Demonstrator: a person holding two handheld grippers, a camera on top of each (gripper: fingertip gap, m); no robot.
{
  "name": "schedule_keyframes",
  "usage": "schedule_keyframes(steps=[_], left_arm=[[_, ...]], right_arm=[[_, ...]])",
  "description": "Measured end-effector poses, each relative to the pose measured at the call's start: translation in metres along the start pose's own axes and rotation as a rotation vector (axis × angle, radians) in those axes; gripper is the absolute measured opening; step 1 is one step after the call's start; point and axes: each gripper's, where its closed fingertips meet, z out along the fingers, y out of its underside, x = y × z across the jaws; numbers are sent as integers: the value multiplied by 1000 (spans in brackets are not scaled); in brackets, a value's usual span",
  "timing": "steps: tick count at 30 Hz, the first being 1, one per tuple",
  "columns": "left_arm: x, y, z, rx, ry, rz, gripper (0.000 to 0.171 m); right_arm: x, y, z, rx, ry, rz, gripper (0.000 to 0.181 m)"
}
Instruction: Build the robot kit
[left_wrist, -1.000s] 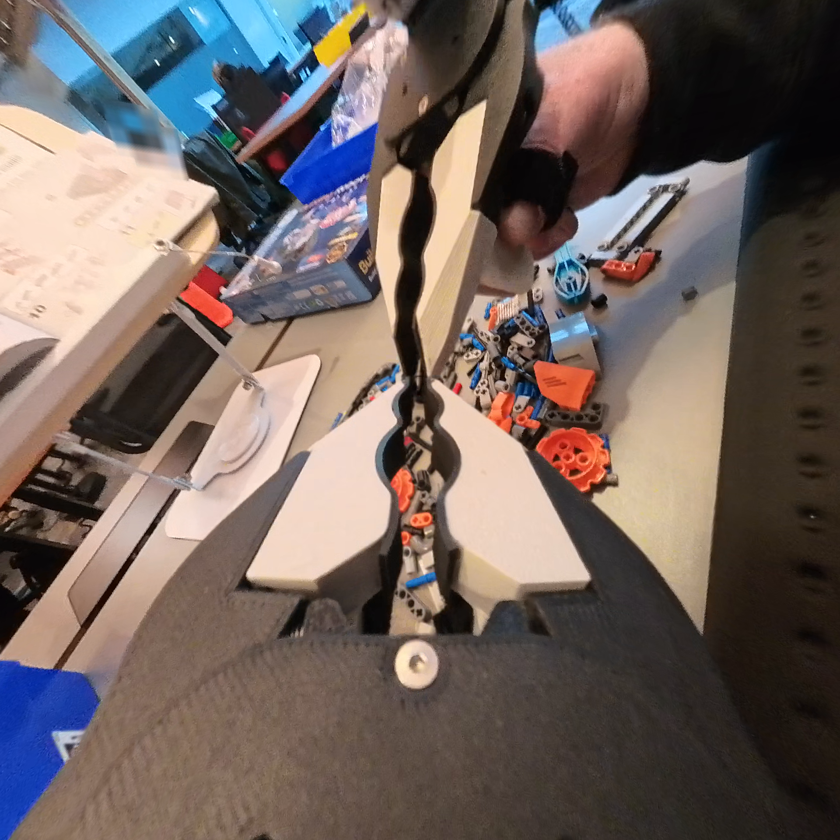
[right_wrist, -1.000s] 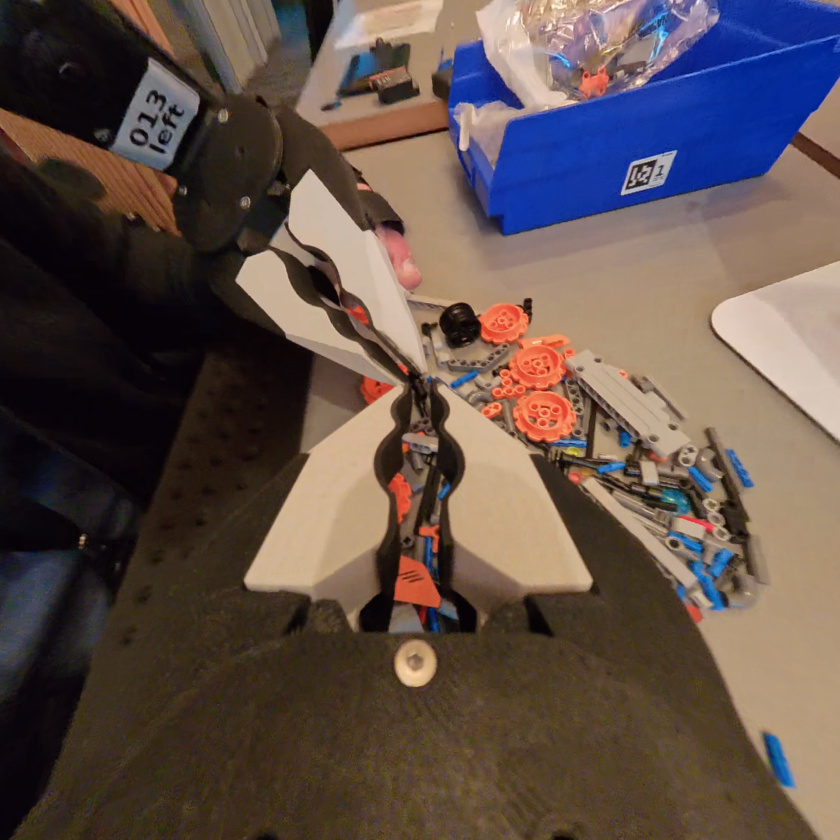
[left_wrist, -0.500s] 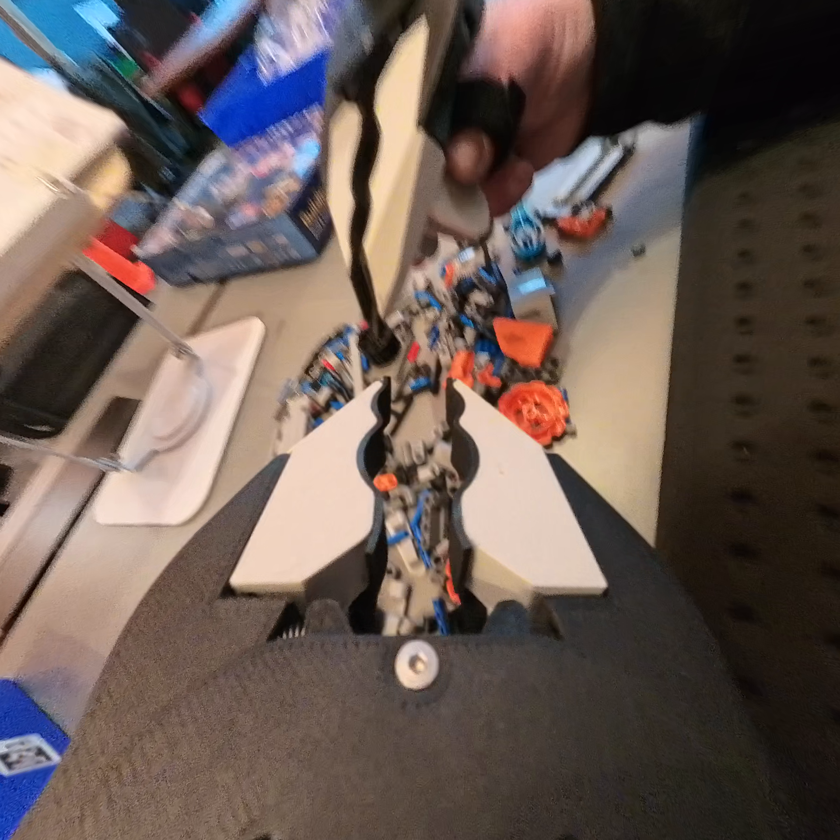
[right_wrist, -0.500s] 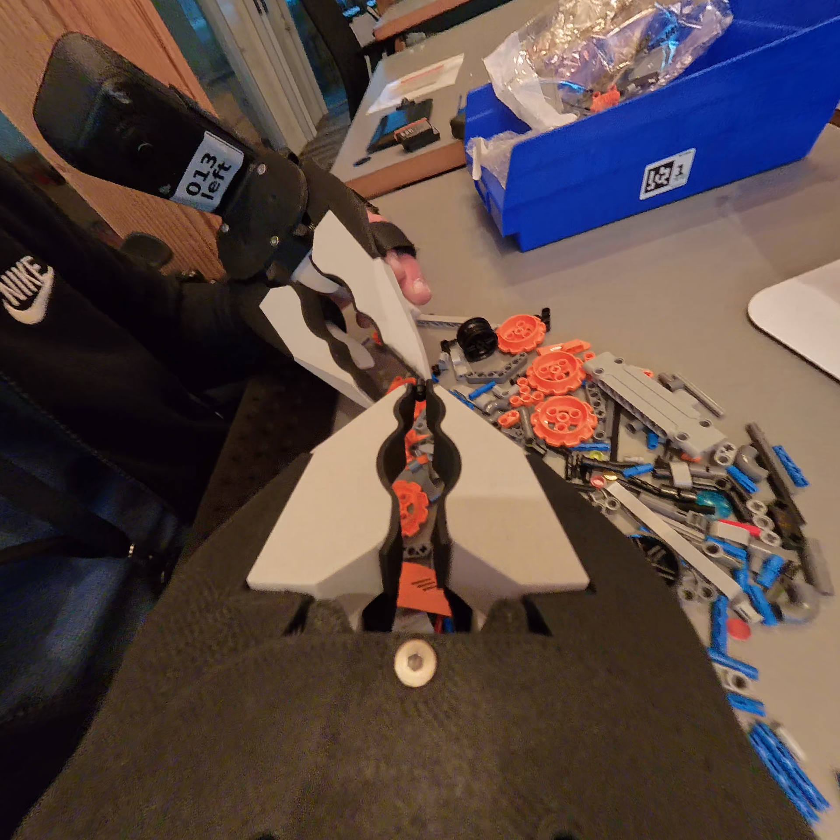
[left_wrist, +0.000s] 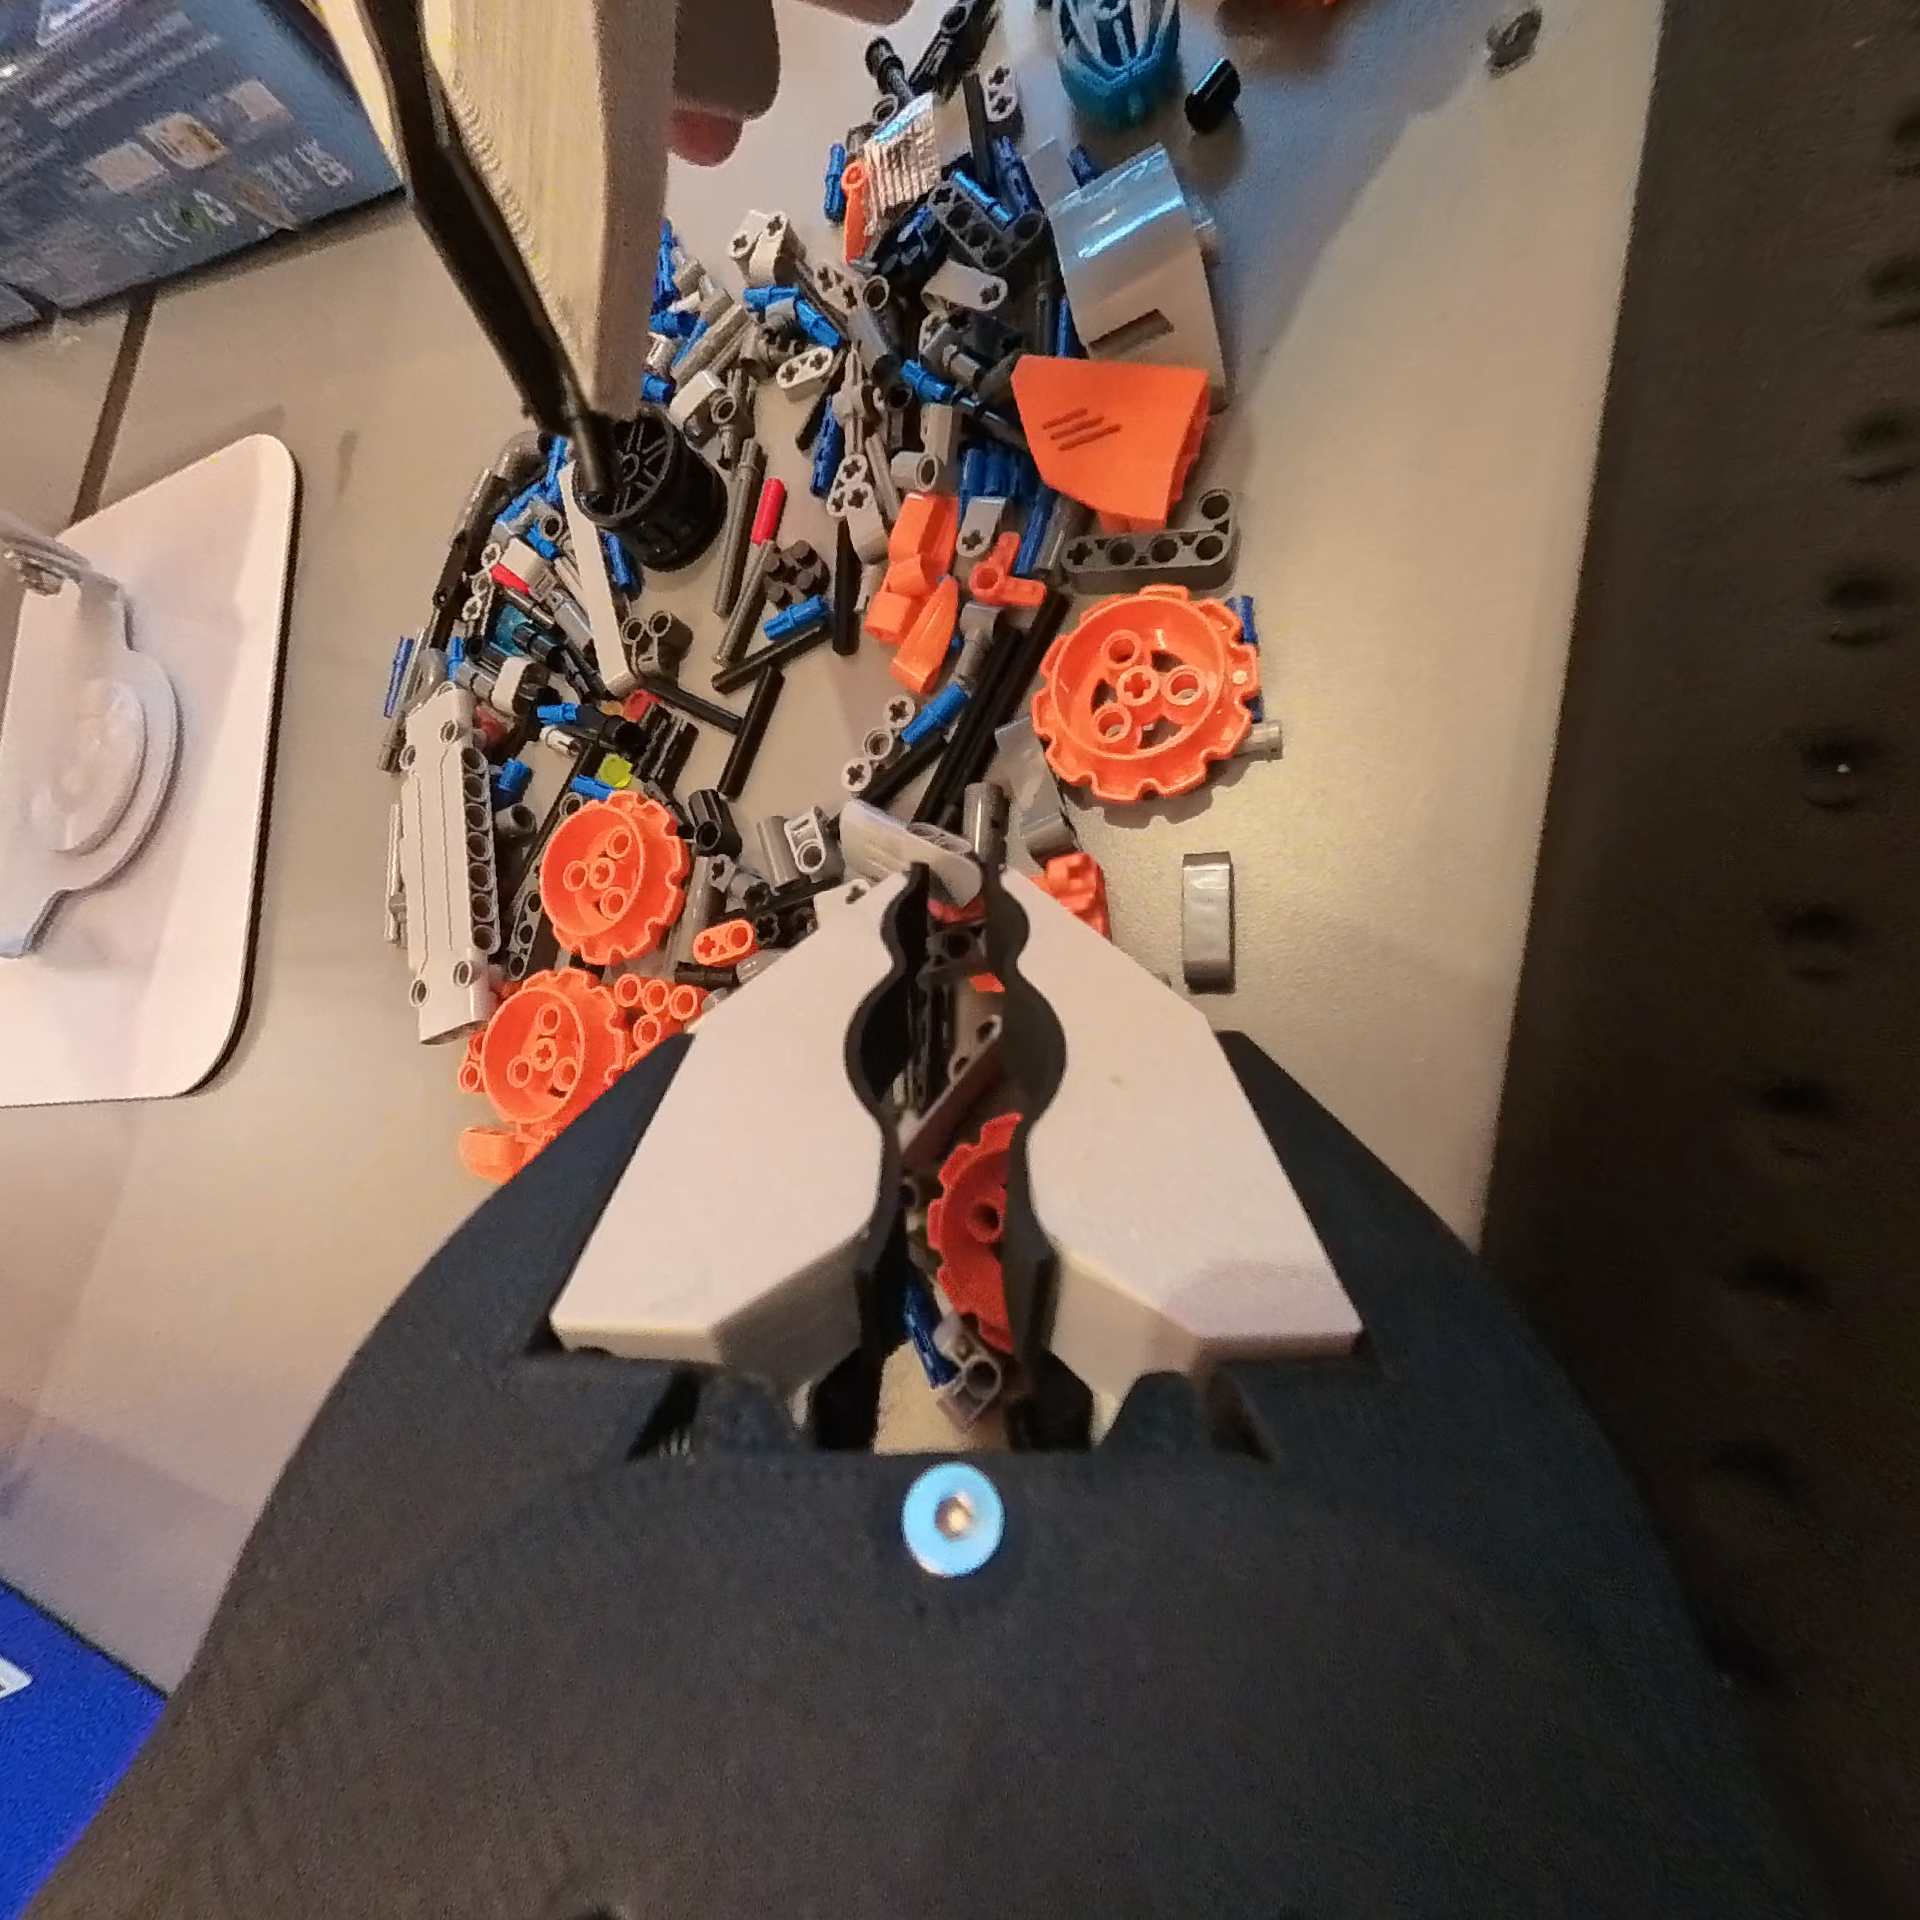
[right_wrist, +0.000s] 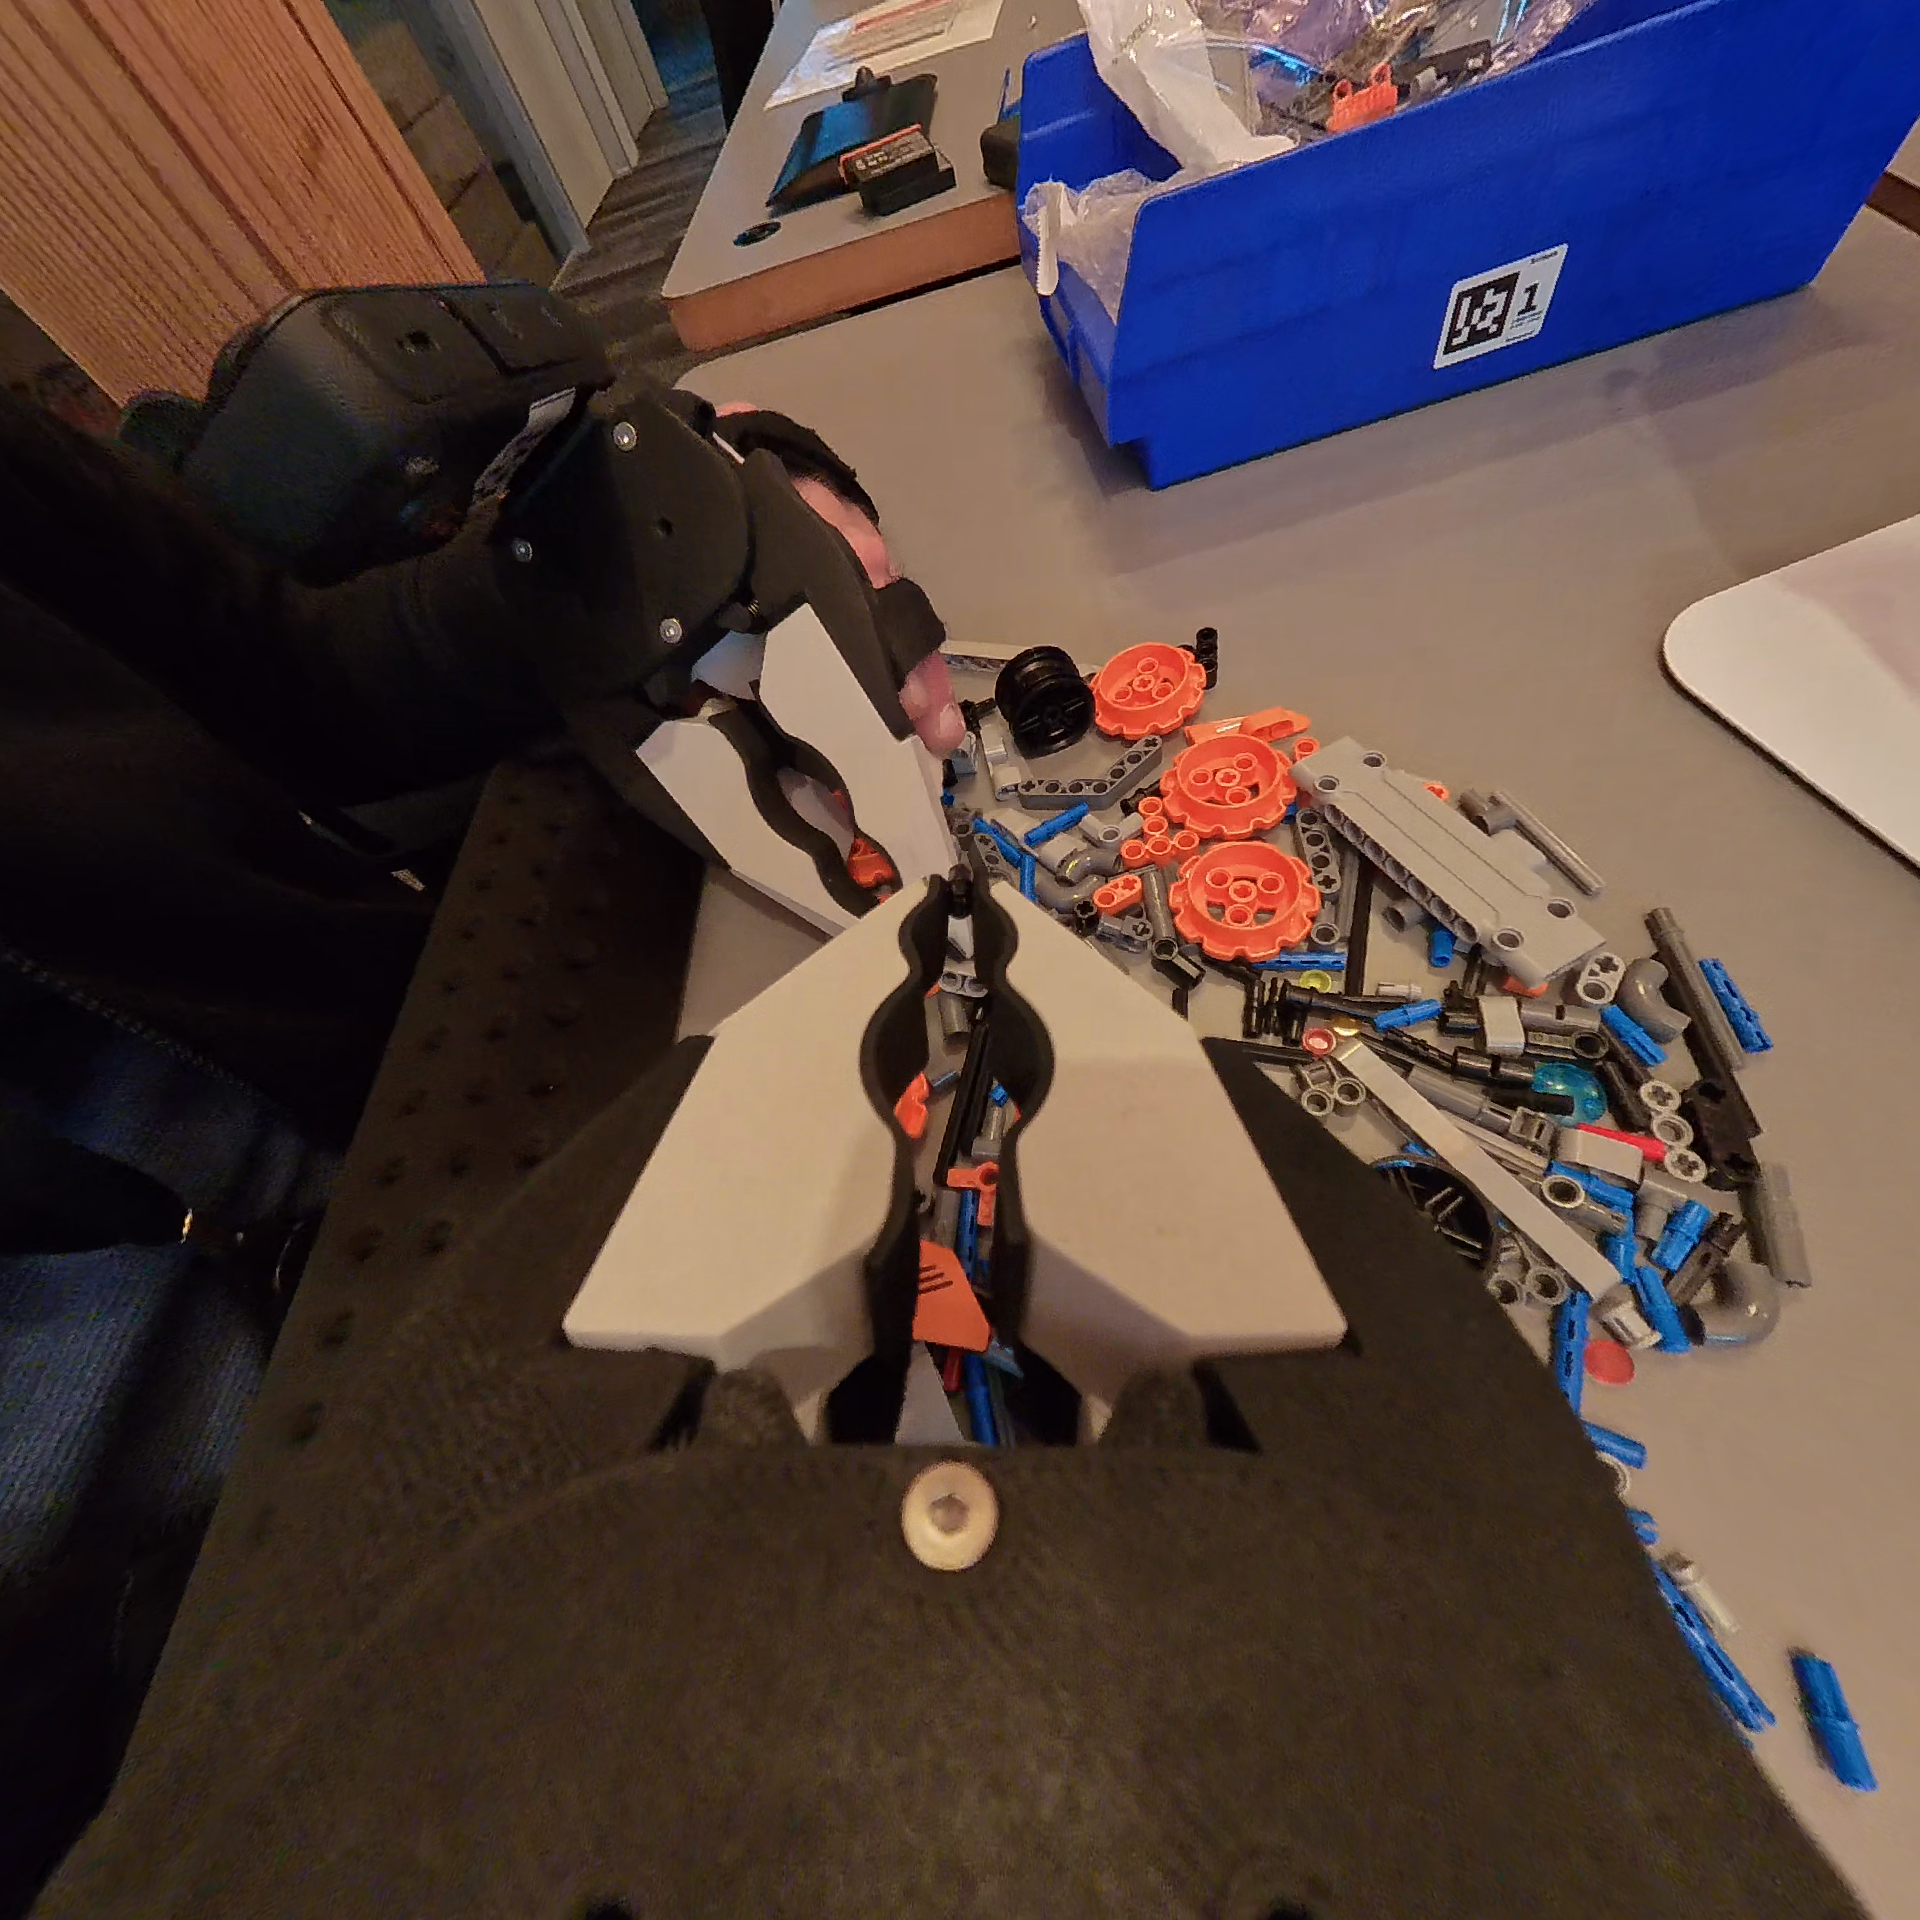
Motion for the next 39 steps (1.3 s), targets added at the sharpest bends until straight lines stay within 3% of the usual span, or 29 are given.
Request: schedule_keyframes(steps=[6,10,20,33,39], left_arm=[[-9,-4,-4,12,-65,14,0],[-20,-14,-11,43,-121,6,0],[-23,-28,-12,13,-113,-10,0],[-28,-38,-16,65,-130,-49,0],[-43,-62,-41,286,-180,-149,0]], right_arm=[[0,3,1,-25,25,-37,2],[-5,15,7,-122,82,-175,1],[-3,33,21,-292,228,-391,1],[1,28,19,-236,228,-349,1],[-6,-6,2,-3,148,-221,2]])
